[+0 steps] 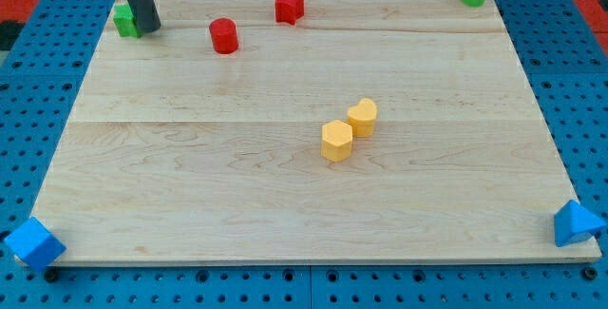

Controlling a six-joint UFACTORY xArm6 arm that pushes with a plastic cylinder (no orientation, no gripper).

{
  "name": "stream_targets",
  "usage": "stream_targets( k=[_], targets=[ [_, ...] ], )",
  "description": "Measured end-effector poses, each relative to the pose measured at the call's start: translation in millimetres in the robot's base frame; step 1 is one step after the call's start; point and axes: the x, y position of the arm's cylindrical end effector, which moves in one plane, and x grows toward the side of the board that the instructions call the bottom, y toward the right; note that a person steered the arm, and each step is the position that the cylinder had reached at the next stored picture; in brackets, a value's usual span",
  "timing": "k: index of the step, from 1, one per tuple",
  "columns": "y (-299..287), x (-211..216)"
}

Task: Slide the green star a bit up

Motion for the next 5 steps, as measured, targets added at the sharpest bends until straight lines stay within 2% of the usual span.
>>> stream_targets(
  k=[1, 2, 3, 4, 5],
  targets=[
    [-12, -7],
    [0, 22],
    [-14, 55],
    [-49, 30],
    [-45, 23]
  ],
)
